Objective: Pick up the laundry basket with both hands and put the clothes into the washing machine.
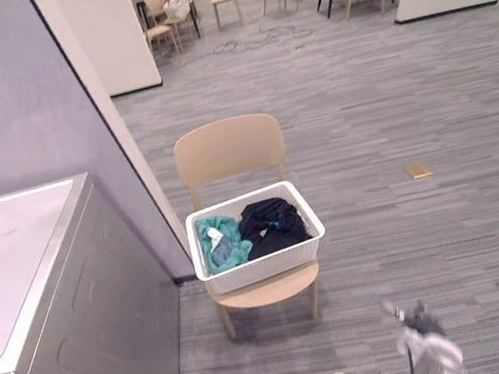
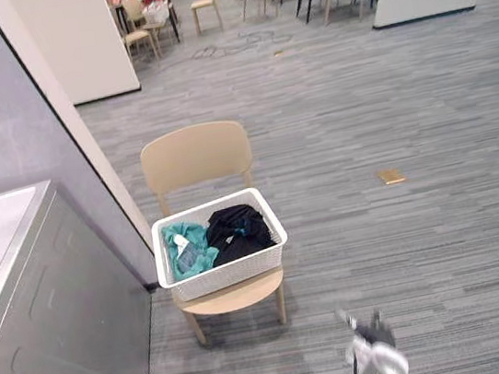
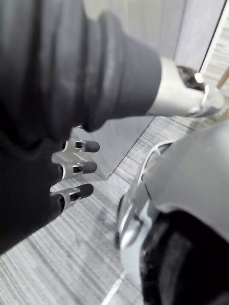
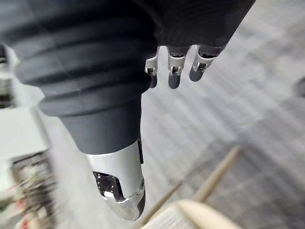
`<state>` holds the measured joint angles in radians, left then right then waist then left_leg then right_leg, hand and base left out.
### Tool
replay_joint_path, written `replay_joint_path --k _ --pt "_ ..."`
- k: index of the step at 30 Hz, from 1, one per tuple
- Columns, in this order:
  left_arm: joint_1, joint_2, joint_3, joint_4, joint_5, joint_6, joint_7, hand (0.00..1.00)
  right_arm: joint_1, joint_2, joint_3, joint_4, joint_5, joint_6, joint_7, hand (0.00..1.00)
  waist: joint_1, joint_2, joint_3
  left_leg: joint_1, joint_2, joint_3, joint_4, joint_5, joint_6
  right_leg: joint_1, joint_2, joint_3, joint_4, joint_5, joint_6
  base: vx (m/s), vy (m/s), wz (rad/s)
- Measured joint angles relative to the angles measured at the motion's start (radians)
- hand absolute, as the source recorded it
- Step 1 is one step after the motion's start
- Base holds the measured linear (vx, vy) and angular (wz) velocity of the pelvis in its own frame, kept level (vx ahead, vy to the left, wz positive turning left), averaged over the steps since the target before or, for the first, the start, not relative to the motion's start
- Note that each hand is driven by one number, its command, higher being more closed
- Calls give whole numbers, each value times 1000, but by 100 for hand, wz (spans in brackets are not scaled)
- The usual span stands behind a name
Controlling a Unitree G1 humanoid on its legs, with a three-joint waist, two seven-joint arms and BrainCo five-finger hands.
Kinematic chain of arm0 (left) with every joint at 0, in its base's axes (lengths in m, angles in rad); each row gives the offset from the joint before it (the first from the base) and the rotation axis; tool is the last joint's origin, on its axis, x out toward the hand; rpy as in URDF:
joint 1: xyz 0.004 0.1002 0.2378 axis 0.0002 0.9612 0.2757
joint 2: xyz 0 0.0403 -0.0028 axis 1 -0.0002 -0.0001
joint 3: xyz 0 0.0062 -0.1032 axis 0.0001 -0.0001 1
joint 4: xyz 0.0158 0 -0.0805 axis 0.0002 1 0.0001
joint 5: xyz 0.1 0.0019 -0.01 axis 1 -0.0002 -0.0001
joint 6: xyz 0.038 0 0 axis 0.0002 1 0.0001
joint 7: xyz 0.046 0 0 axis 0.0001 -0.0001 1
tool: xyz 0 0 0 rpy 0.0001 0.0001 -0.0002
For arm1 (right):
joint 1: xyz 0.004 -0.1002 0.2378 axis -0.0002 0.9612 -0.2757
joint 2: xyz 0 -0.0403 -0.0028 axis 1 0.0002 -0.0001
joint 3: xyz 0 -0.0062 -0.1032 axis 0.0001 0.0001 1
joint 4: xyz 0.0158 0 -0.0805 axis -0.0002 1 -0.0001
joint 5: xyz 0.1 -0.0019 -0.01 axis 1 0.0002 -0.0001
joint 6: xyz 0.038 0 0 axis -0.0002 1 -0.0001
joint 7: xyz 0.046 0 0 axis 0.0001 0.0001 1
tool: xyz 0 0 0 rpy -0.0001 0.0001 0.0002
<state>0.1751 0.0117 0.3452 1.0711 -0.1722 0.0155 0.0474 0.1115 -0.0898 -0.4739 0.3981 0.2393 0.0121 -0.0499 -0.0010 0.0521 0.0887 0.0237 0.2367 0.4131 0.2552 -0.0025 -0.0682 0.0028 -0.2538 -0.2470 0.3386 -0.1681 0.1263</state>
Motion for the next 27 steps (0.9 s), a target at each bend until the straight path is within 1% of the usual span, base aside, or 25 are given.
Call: replay_joint_path --k 1,2,3,4,5,6,7,8,10,12,14,15,16,17,18,19,20,21,22,23,24,26,27 --pt "-17 9 -26 9 21 0 7 0 -14 -2 39 -101 -2 -20 -5 0 5 2 14 9 -16 -52 -39 -17 -25 -9 10 13 -9 7 3 0 74 3" --pt "-22 19 -44 9 30 -1 12 0 -22 -2 83 -175 -5 -35 -9 0 9 -1 15 8 -49 -146 -75 -24 -36 -18 7 29 -18 12 11 -7 77 -3" --pt "-24 19 -54 9 42 -1 14 0 -23 -4 107 -218 -11 -44 -12 0 12 1 15 12 -63 -176 -93 -28 -43 -24 5 42 -21 14 18 3 87 -5" --pt "-27 24 -87 9 65 -2 14 0 -21 2 146 -291 -11 -62 -16 0 10 5 13 16 -80 -167 -105 -26 -43 -21 -4 61 -35 21 27 26 93 1" --pt "-26 30 -115 9 80 -5 14 0 -18 3 190 -345 -12 -75 -13 0 9 7 12 16 -89 -169 -105 -29 -39 -2 -4 75 -67 41 38 42 99 5" --pt "-26 33 -122 9 89 -5 14 0 -18 3 208 -362 -12 -80 -9 0 10 6 13 16 -93 -169 -105 -30 -37 3 -5 75 -86 52 41 32 114 2" --pt "-26 38 -138 9 100 -10 13 0 -19 3 237 -392 -13 -86 9 0 18 8 11 18 -97 -167 -111 -30 -37 16 -6 75 -118 70 45 24 87 -1" --pt "-27 43 -154 8 101 -16 12 0 -19 0 264 -418 -38 -92 23 0 24 6 13 25 -101 -166 -124 -28 -37 31 -5 72 -147 85 49 13 76 -3" --pt "-26 48 -158 7 104 -18 11 0 -23 -4 290 -431 -52 -97 45 0 30 0 11 29 -104 -164 -136 -27 -37 38 -5 70 -172 97 53 3 16 -2" --pt "-27 57 -175 5 119 -19 9 0 -32 -28 320 -428 -70 -96 65 0 32 0 11 17 -105 -165 -139 -27 -38 34 -4 68 -189 106 53 0 0 0" --pt "-29 63 -201 6 133 -19 2 0 -59 -89 361 -415 -91 -95 69 0 33 -1 12 -9 -108 -168 -145 -20 -36 17 -3 63 -208 124 57 6 10 6" --pt "-30 65 -209 6 137 -19 2 0 -88 -118 378 -401 -91 -95 69 0 34 -1 13 -25 -109 -168 -148 -13 -35 8 -3 61 -211 132 58 5 9 8" --pt "-39 68 -210 5 137 -19 3 0 -161 -157 401 -348 -92 -94 69 0 33 -3 21 -51 -108 -173 -145 -5 -33 -13 -2 57 -212 145 57 2 2 12" --pt "-48 70 -210 5 137 -18 3 0 -205 -178 416 -314 -92 -92 69 0 33 -3 35 -67 -107 -182 -134 -4 -31 -19 -1 51 -212 150 57 -66 0 29" --pt "-73 73 -211 -2 136 -20 3 0 -329 -239 451 -224 -100 -90 67 0 37 -5 78 -106 -101 -203 -107 -3 -31 -33 3 36 -211 160 53 -99 0 28" --pt "-83 75 -211 -5 134 -24 3 0 -383 -262 469 -185 -105 -89 67 0 42 -5 97 -125 -98 -210 -93 -3 -31 -42 5 32 -209 163 50 -155 0 38" --pt "-105 79 -212 -20 134 -28 4 0 -493 -300 508 -111 -115 -84 65 0 46 4 140 -157 -90 -228 -66 -3 -31 -48 12 16 -209 171 44 -178 4 27" --pt "-122 85 -218 -34 123 -30 5 0 -597 -329 548 -40 -120 -74 64 0 61 -5 176 -199 -81 -244 -44 -2 -30 -79 21 11 -199 175 40 -175 -1 29" --pt "-131 89 -221 -40 114 -31 6 0 -646 -341 569 -5 -121 -72 64 0 67 -6 196 -220 -78 -251 -33 0 -30 -92 24 9 -192 177 38 -179 0 25" --pt "-155 93 -222 -43 99 -35 8 0 -736 -366 599 58 -121 -71 63 0 81 -9 238 -252 -75 -265 -16 3 -28 -115 25 0 -175 177 37 -124 -2 25" --pt "-164 93 -224 -46 90 -36 11 0 -785 -380 614 95 -122 -69 62 0 87 -9 258 -267 -74 -275 -6 4 -27 -121 26 -7 -169 178 36 -155 2 31" --pt "-172 95 -231 -79 51 -40 12 0 -941 -432 664 209 -121 -52 61 0 111 -6 319 -321 -74 -302 27 5 -24 -158 24 -20 -144 177 35 -128 11 26" --pt "-173 94 -231 -82 37 -45 13 0 -973 -442 671 230 -122 -50 61 0 117 -6 331 -333 -75 -305 30 7 -23 -168 23 -22 -138 177 34 -113 22 16"
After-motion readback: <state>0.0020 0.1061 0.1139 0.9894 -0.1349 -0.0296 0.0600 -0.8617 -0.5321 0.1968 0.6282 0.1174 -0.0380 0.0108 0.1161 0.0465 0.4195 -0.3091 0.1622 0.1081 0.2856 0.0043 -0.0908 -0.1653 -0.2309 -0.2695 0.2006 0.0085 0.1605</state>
